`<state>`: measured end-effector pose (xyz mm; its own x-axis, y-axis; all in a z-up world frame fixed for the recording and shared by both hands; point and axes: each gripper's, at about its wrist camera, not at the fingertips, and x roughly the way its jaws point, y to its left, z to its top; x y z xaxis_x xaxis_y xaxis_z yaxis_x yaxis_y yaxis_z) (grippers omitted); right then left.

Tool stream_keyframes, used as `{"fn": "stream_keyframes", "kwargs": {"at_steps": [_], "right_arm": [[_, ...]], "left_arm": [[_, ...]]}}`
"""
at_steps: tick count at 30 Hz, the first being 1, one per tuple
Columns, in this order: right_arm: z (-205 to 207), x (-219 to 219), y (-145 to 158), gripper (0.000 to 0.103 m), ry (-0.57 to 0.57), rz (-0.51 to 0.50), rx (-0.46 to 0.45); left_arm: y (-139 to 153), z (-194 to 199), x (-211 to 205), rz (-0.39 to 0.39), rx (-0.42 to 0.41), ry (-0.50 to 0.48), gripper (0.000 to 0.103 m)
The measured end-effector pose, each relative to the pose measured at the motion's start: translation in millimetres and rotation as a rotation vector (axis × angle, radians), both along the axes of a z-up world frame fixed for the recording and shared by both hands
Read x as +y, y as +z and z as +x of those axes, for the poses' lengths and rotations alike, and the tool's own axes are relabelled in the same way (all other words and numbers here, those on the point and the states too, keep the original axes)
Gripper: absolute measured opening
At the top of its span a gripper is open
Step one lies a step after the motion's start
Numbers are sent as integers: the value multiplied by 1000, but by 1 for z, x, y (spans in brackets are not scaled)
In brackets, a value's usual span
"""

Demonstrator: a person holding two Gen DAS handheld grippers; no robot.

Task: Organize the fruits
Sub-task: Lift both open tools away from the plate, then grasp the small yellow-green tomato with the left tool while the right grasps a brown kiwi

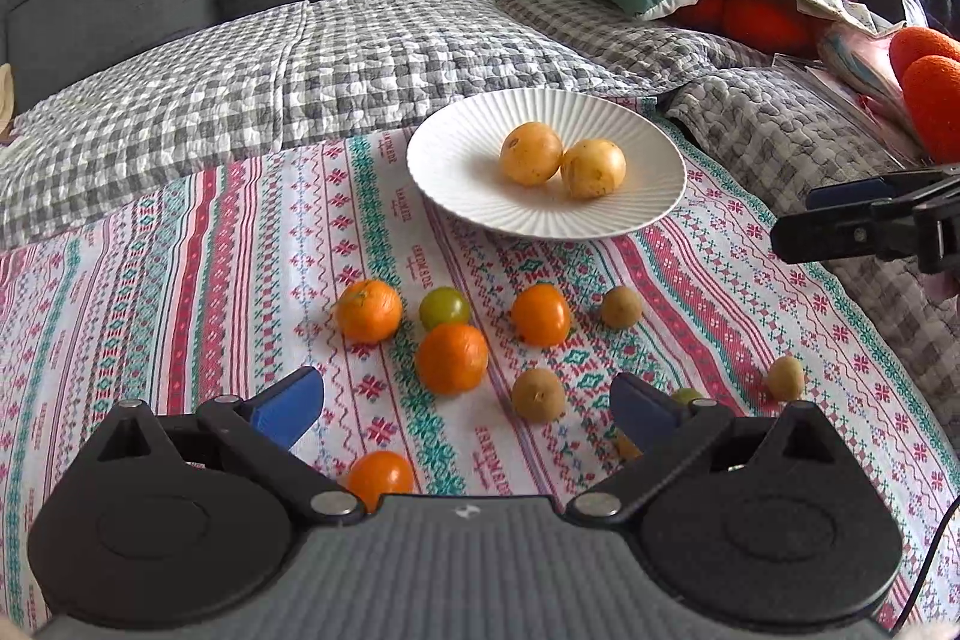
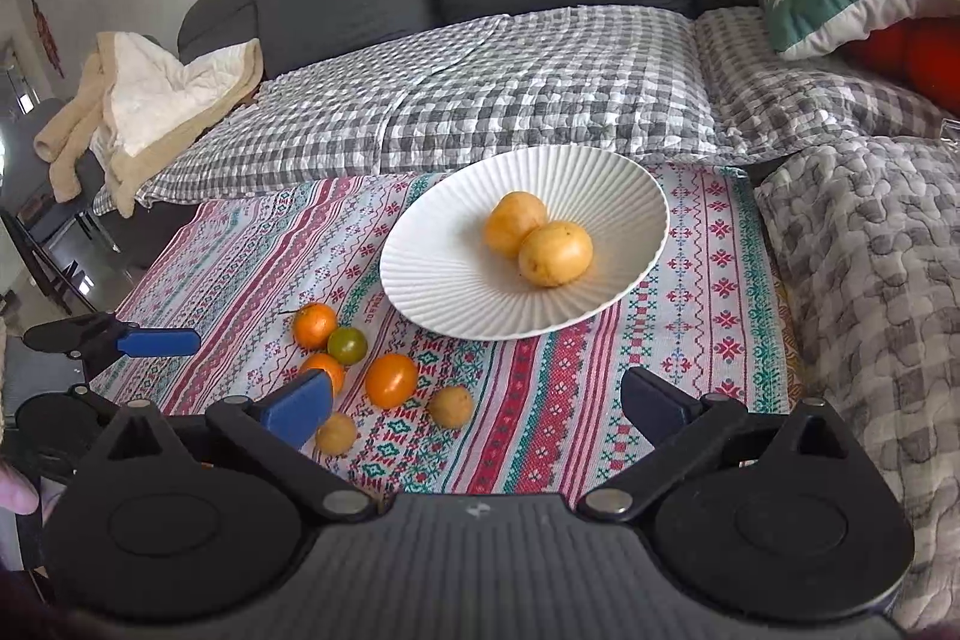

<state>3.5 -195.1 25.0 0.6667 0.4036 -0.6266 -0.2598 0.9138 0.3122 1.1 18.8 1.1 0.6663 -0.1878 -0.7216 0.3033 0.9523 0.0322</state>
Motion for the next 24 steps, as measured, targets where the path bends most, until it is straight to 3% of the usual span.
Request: {"fn": "stream_keyframes", "kwargs": {"at_steps": [14,24], "right_arm": [[-57,3,-48,102,29,-63,-53],[-69,13,-68,102,73,-130,-77]], "left_arm": [[-54,-64,32,-22,-14,41,95],[-67,-84,33,-10,-87,51,95]]}}
